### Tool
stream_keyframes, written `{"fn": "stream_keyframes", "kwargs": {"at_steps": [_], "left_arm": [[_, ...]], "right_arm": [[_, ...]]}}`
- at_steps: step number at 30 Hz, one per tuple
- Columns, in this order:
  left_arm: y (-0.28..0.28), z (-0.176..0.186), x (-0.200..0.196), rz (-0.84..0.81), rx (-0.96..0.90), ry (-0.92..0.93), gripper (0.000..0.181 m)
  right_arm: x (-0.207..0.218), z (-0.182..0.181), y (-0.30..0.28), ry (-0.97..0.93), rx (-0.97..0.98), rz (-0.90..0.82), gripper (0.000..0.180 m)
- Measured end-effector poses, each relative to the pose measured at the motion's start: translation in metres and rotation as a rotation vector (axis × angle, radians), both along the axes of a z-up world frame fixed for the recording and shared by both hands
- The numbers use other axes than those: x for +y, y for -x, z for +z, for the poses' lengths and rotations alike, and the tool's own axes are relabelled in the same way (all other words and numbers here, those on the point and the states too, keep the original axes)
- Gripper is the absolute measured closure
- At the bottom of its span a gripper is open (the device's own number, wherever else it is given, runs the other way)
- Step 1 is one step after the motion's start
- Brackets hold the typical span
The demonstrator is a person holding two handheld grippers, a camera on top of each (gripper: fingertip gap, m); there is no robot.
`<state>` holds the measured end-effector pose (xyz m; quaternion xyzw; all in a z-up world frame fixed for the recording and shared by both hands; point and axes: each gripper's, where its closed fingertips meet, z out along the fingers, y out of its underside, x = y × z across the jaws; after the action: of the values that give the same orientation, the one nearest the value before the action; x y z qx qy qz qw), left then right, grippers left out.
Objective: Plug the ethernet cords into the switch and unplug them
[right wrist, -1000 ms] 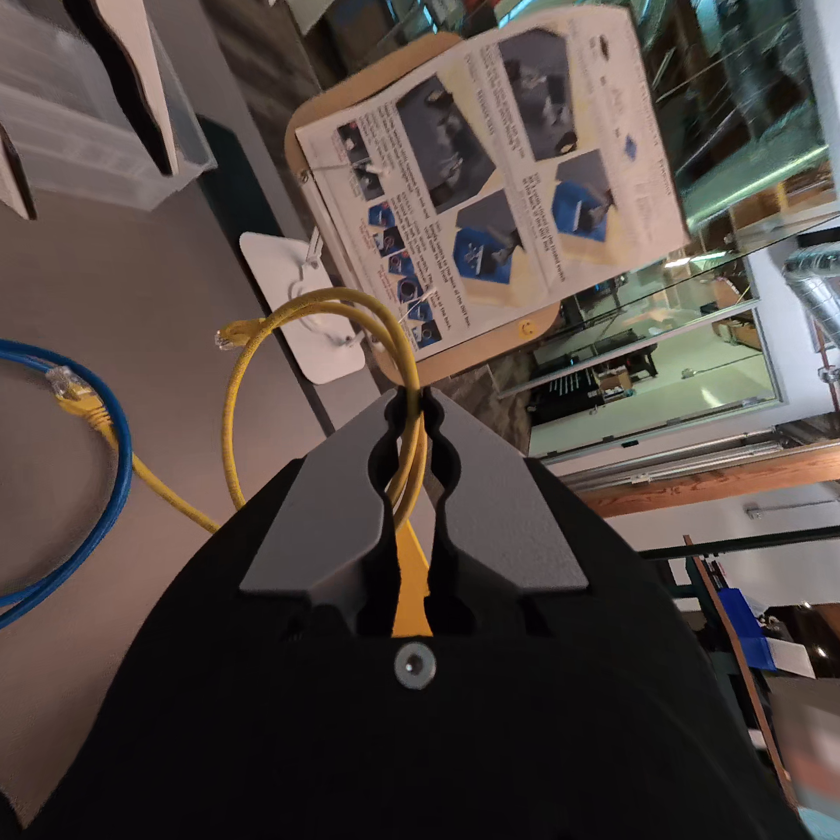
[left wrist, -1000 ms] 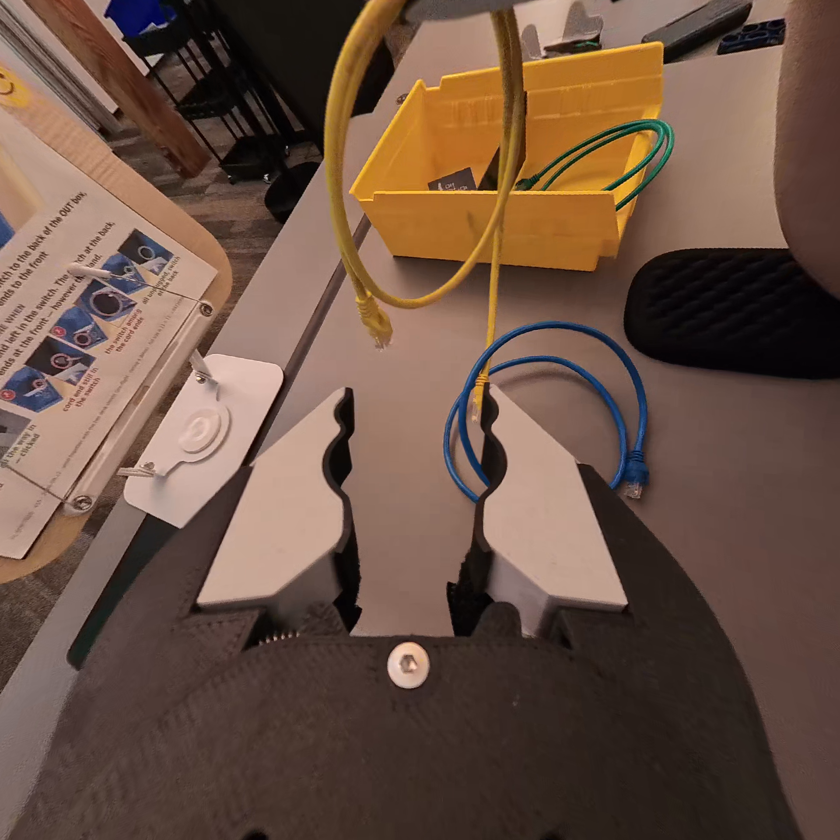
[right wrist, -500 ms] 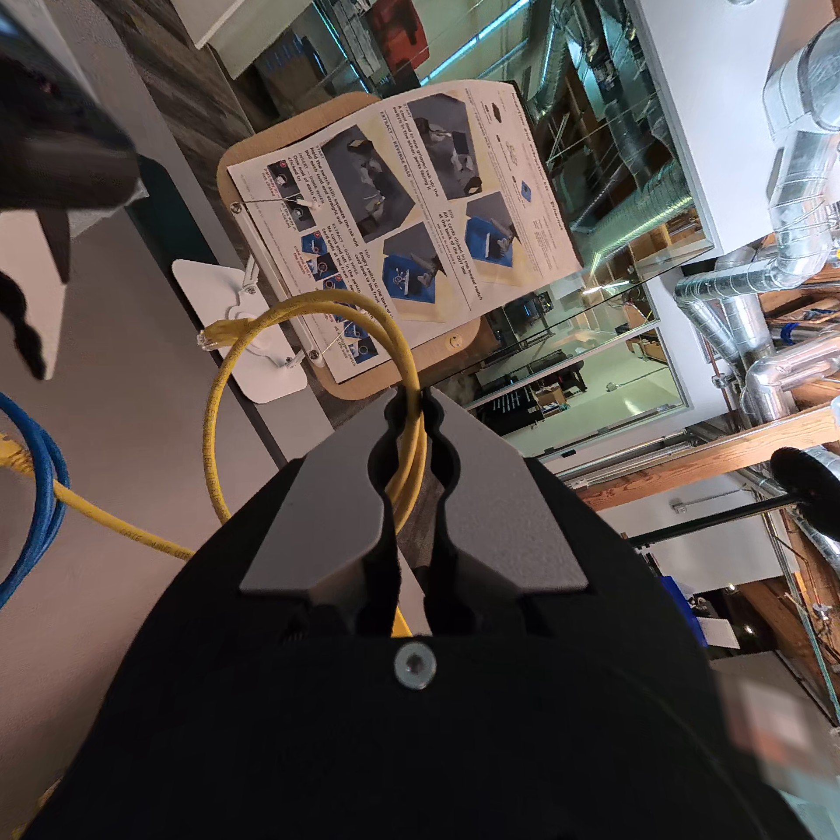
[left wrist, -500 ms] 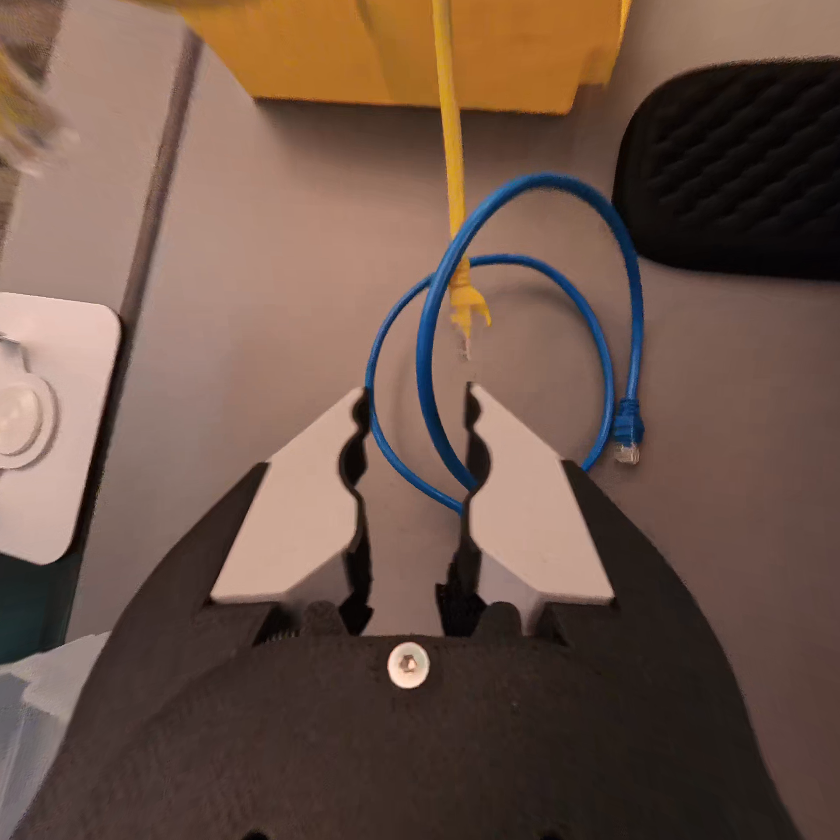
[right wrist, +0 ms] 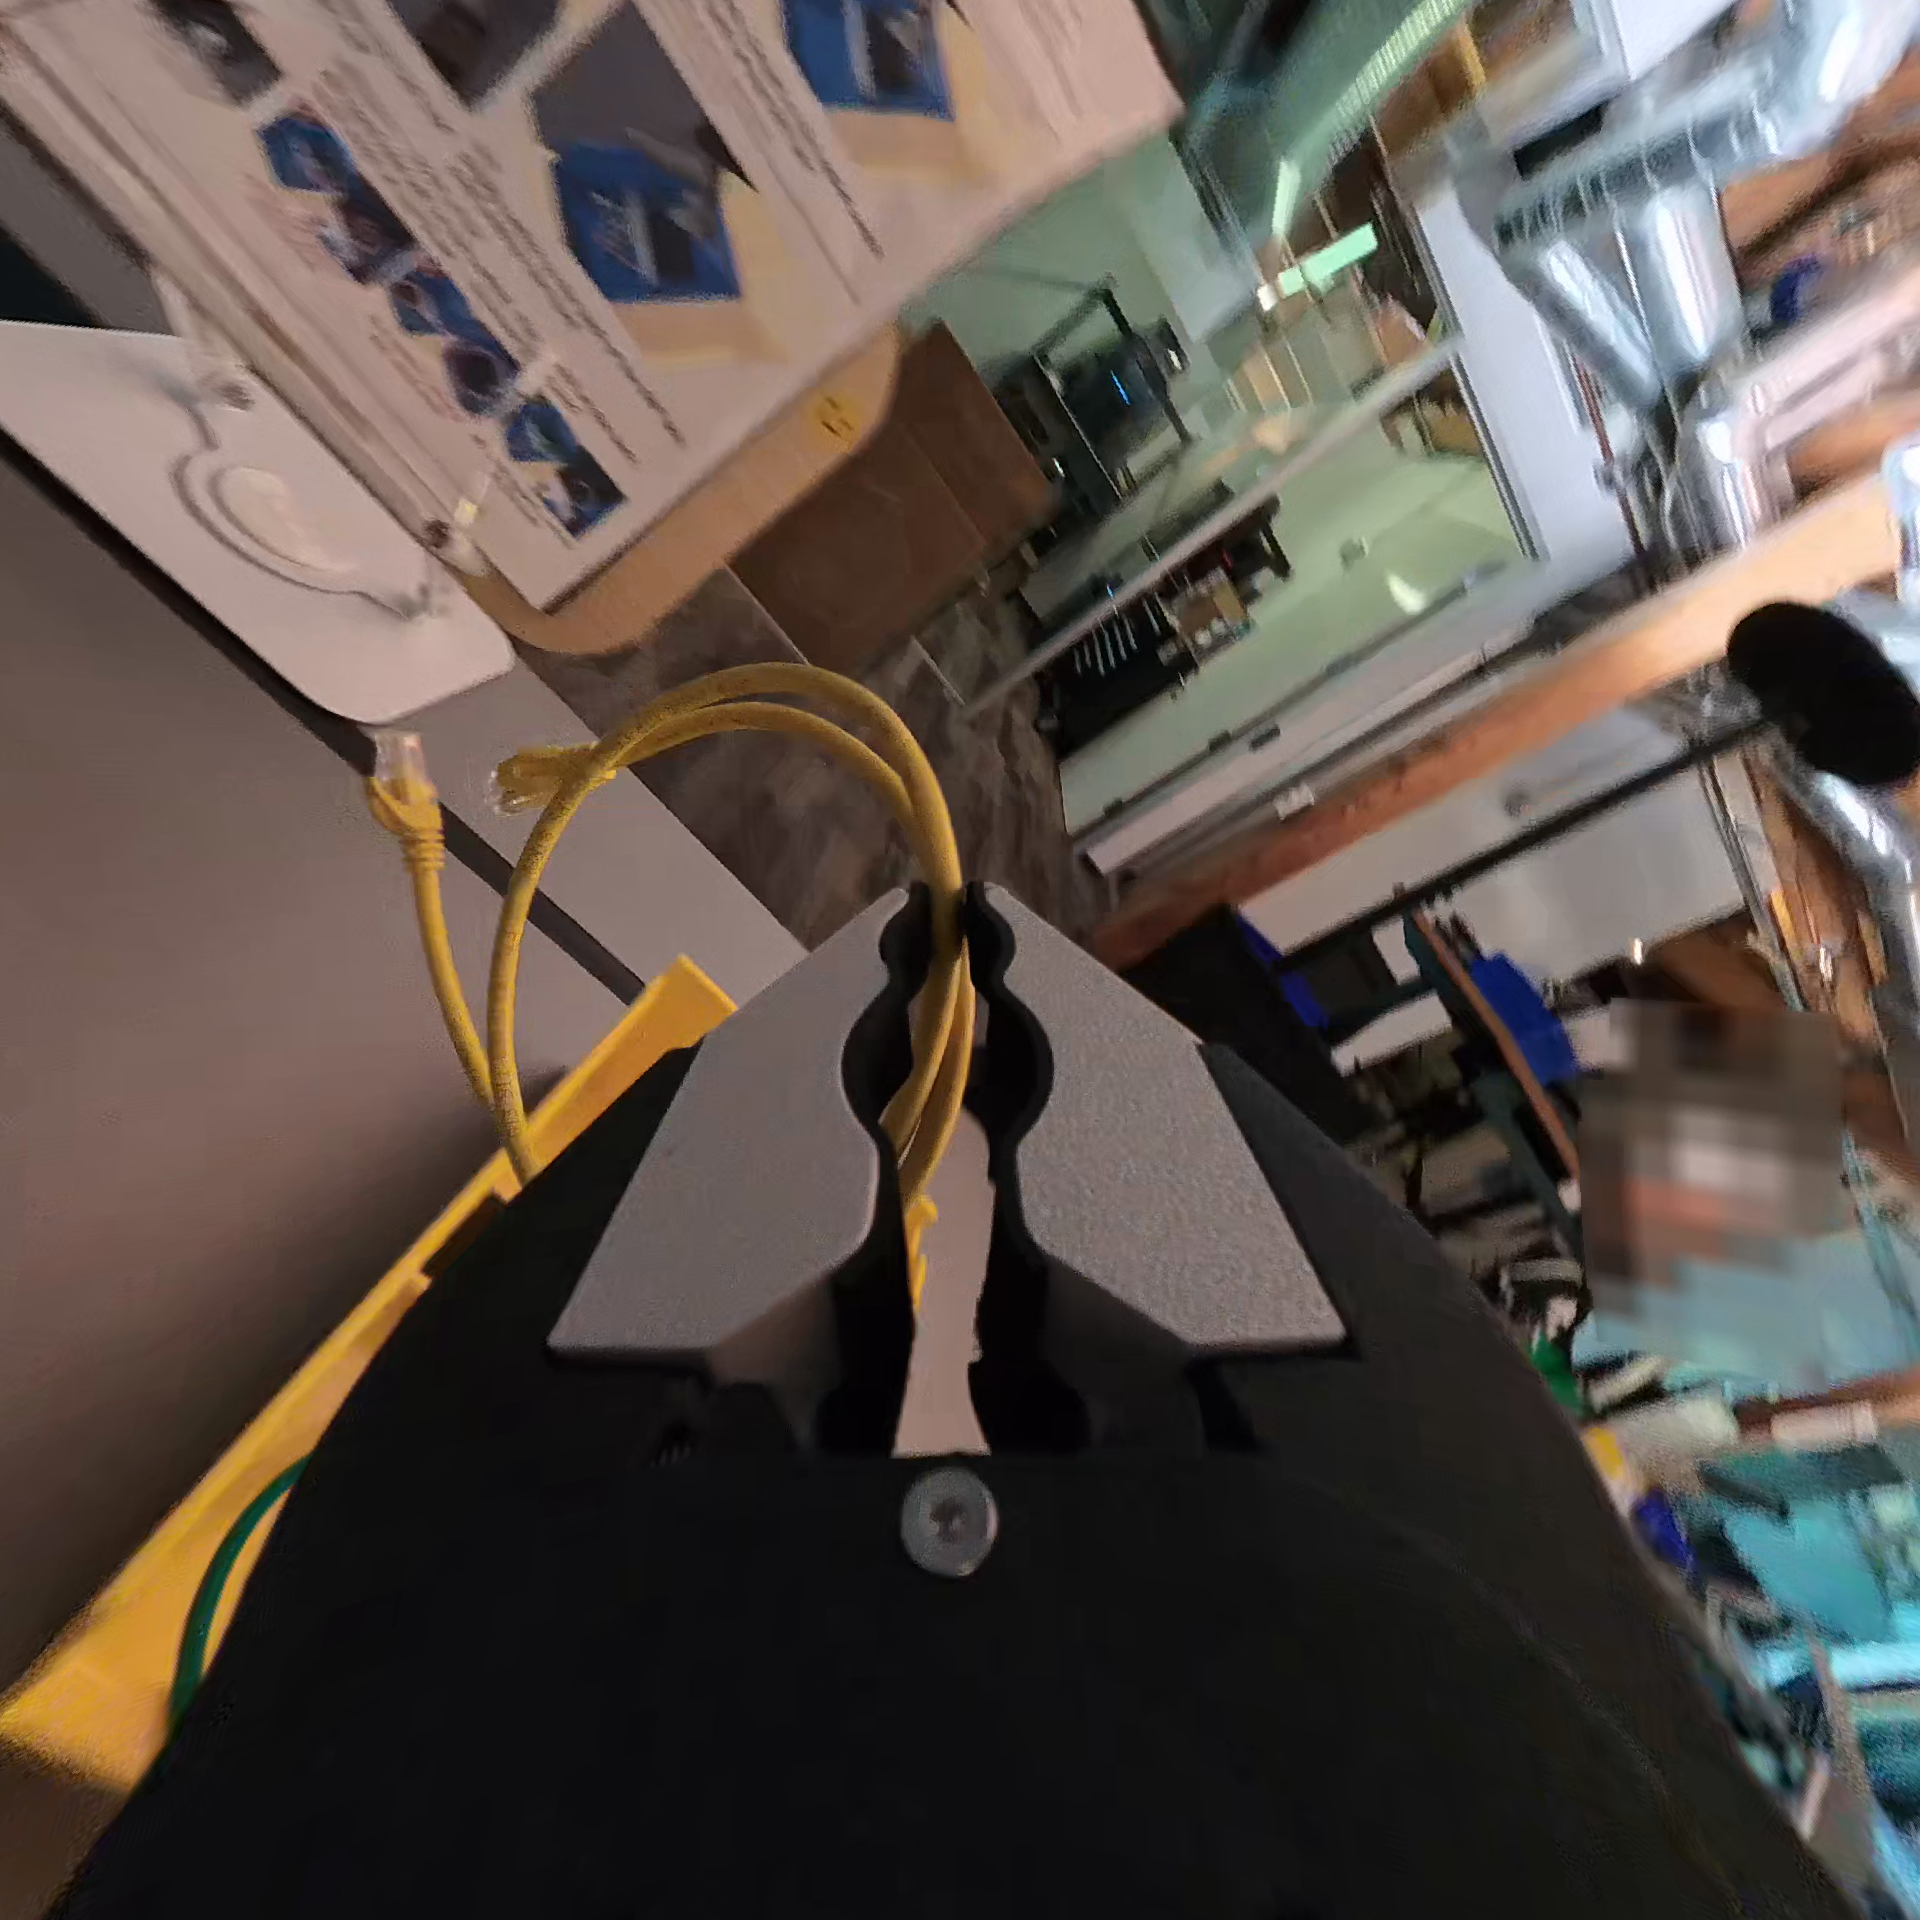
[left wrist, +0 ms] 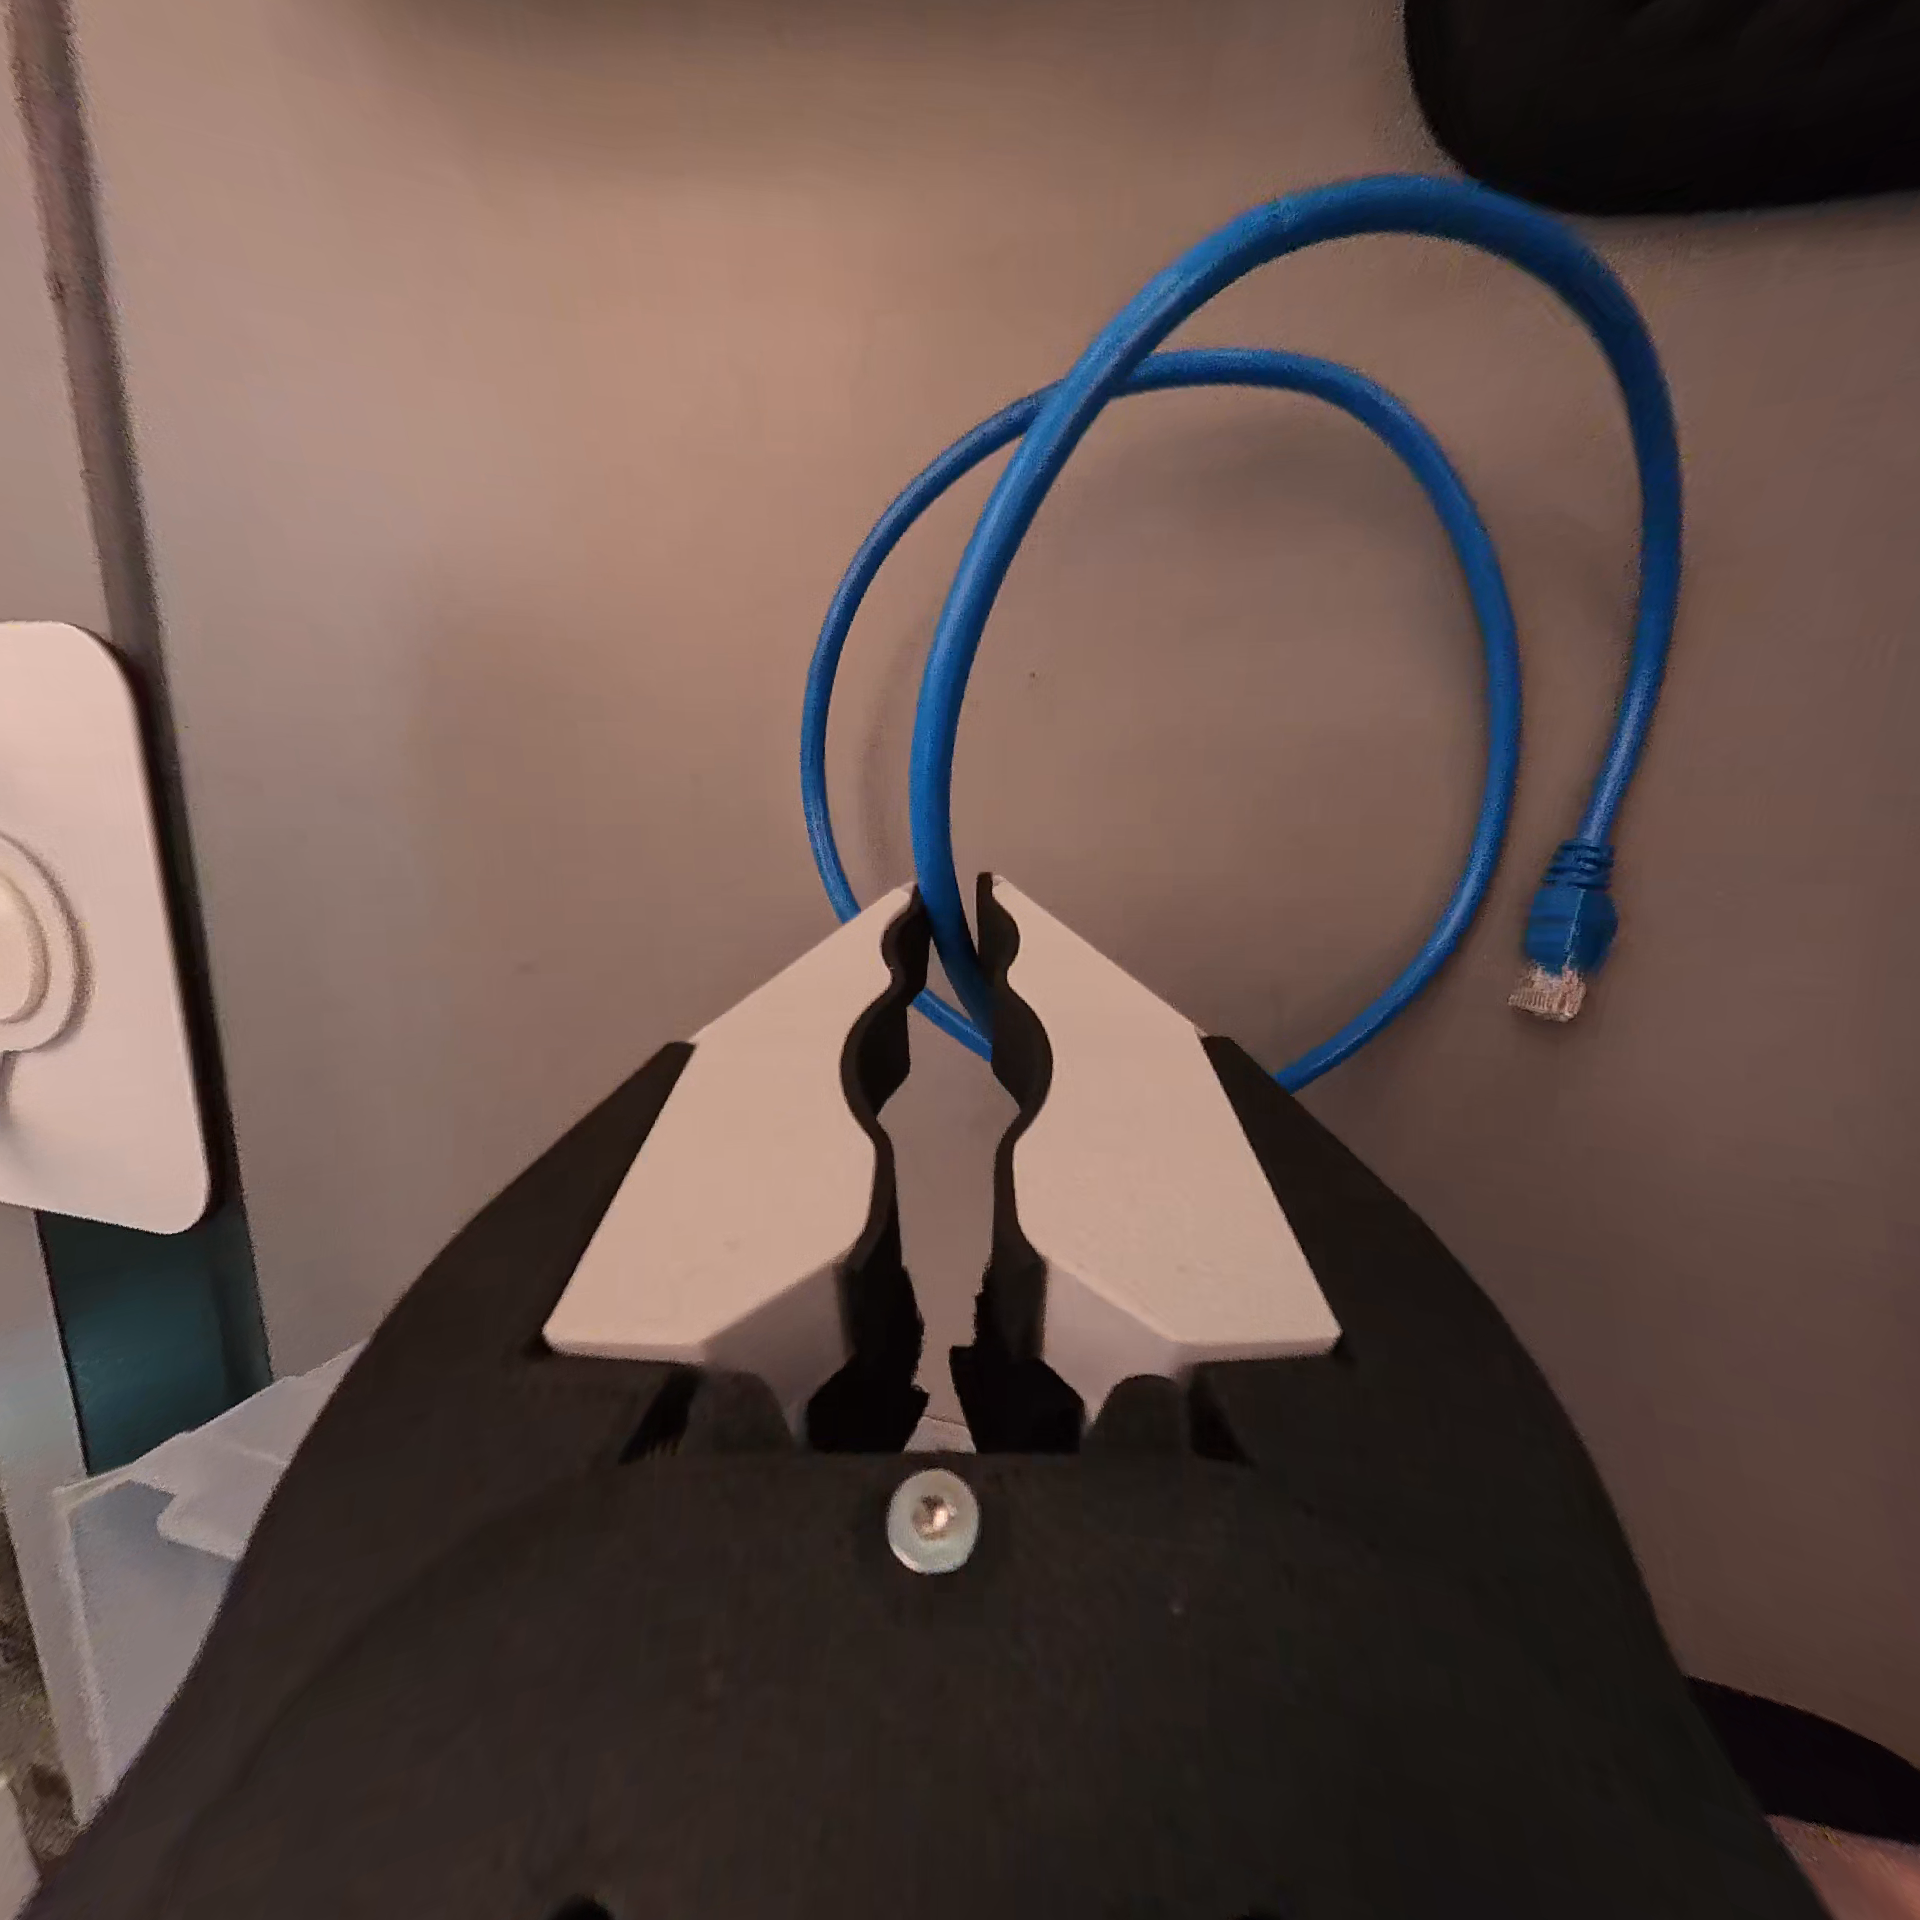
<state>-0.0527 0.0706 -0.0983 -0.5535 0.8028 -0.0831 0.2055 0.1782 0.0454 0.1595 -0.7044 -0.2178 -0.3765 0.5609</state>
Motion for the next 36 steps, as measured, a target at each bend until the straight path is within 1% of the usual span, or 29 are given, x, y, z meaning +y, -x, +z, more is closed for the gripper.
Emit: {"fn": "stream_keyframes", "kwargs": {"at_steps": [1,5,8,11,14,17,18,19,20,21,23,25,26,27,28,29,31,33,34,35,36], "left_arm": [[0.001,-0.004,0.0,0.001,0.017,0.001,0.174],[-0.001,-0.008,-0.002,-0.01,0.033,-0.003,0.174],[-0.001,-0.008,-0.003,-0.014,0.035,-0.014,0.174],[-0.002,-0.006,-0.004,-0.016,0.031,-0.023,0.174],[-0.003,-0.004,-0.006,-0.02,0.025,-0.036,0.175],[-0.004,0.0,-0.008,-0.028,0.011,-0.051,0.175],[-0.005,0.002,-0.009,-0.03,0.004,-0.055,0.175],[-0.006,0.004,-0.009,-0.032,-0.003,-0.058,0.175],[-0.006,0.005,-0.009,-0.033,-0.009,-0.063,0.175],[-0.006,0.007,-0.008,-0.033,-0.015,-0.068,0.175],[-0.006,0.011,-0.007,-0.031,-0.027,-0.08,0.176],[-0.006,0.017,-0.004,-0.026,-0.046,-0.096,0.176],[-0.006,0.022,-0.002,-0.022,-0.06,-0.106,0.176],[-0.005,0.027,-0.001,-0.016,-0.077,-0.114,0.177],[-0.005,0.032,0.001,-0.01,-0.096,-0.119,0.177],[-0.003,0.038,0.002,-0.004,-0.114,-0.122,0.177],[0.0,0.049,0.006,0.011,-0.142,-0.137,0.177],[0.006,0.057,0.012,0.029,-0.159,-0.16,0.177],[0.008,0.061,0.015,0.039,-0.166,-0.171,0.177],[0.011,0.064,0.018,0.049,-0.173,-0.181,0.177],[0.013,0.067,0.02,0.059,-0.177,-0.187,0.177]], "right_arm": [[-0.013,0.001,-0.014,0.005,0.054,-0.05,0.173],[-0.067,-0.024,-0.064,0.1,0.389,-0.24,0.173],[-0.089,-0.067,-0.088,0.217,0.687,-0.309,0.173],[-0.085,-0.121,-0.116,0.381,0.842,-0.378,0.173],[-0.076,-0.187,-0.131,0.614,0.959,-0.422,0.173],[-0.071,-0.229,-0.138,0.754,1.022,-0.454,0.17],[-0.07,-0.237,-0.14,0.775,1.023,-0.465,0.162],[-0.07,-0.241,-0.143,0.787,1.021,-0.482,0.15],[-0.071,-0.243,-0.144,0.795,1.021,-0.498,0.146],[-0.072,-0.241,-0.143,0.796,1.017,-0.505,0.146],[-0.072,-0.23,-0.146,0.752,0.984,-0.525,0.142],[-0.07,-0.208,-0.151,0.66,0.94,-0.56,0.132],[-0.067,-0.193,-0.149,0.606,0.919,-0.557,0.132],[-0.061,-0.175,-0.144,0.545,0.892,-0.528,0.132],[-0.05,-0.155,-0.132,0.481,0.862,-0.458,0.131],[-0.035,-0.135,-0.11,0.427,0.84,-0.331,0.13],[-0.003,-0.098,-0.035,0.364,0.833,0.062,0.118],[0.007,-0.077,0.058,0.415,0.858,0.496,0.106],[0.004,-0.078,0.097,0.491,0.879,0.653,0.098],[0.002,-0.086,0.128,0.587,0.878,0.751,0.08],[0.006,-0.096,0.15,0.664,0.851,0.788,0.068]]}}
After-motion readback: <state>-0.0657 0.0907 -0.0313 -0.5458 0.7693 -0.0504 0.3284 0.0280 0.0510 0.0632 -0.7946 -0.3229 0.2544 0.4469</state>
